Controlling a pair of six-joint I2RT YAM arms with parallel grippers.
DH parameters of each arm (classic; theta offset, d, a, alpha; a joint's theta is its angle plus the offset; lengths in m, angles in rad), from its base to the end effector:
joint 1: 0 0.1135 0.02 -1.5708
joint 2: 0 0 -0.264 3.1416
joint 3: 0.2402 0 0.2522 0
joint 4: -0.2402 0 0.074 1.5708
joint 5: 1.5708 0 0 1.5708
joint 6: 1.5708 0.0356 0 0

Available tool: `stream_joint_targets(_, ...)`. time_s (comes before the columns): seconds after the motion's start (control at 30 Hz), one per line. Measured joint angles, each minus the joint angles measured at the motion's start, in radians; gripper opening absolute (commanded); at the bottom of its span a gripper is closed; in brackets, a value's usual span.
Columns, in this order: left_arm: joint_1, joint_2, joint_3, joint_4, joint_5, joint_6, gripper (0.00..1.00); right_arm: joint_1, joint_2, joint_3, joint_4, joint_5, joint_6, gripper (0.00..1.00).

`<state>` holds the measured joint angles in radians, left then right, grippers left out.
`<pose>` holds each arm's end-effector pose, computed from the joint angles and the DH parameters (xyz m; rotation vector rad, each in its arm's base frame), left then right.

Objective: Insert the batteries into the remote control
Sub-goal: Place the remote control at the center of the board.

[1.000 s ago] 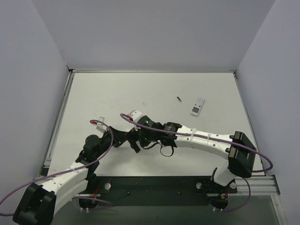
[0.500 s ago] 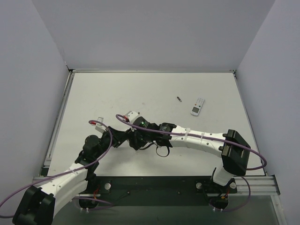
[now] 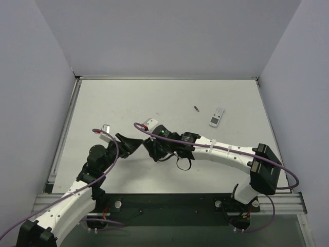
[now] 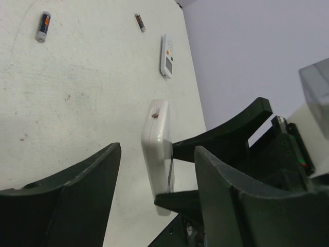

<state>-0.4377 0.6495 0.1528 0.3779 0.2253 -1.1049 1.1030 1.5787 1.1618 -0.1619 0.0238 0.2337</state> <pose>0.1430 -0.0757 0.1963 -0.4343 1.8258 -1.3070 0.1640 0.3228 0.2732 -0.9325 2.0430 0.7321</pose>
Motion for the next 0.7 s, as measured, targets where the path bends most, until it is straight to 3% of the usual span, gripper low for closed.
stream_joint_targets(0.1, 0.006, -0.058, 0.07, -0.139, -0.048, 0.076, 0.78, -0.048, -0.034, -0.025, -0.026, 0.009, -0.003, 0.0)
stream_joint_targets(0.33, 0.01, -0.172, 0.306, -0.517, -0.214, 0.321, 0.79, -0.233, -0.119, -0.112, -0.104, 0.03, 0.002, 0.0)
stream_joint_targets(0.53, 0.01, -0.264, 0.493, -0.713, -0.356, 0.552, 0.79, -0.531, -0.178, -0.162, -0.188, 0.056, 0.013, 0.0)
stream_joint_targets(0.7, 0.01, -0.342, 0.506, -0.77, -0.452, 0.688, 0.79, -0.787, -0.19, -0.163, -0.232, 0.089, 0.009, 0.0)
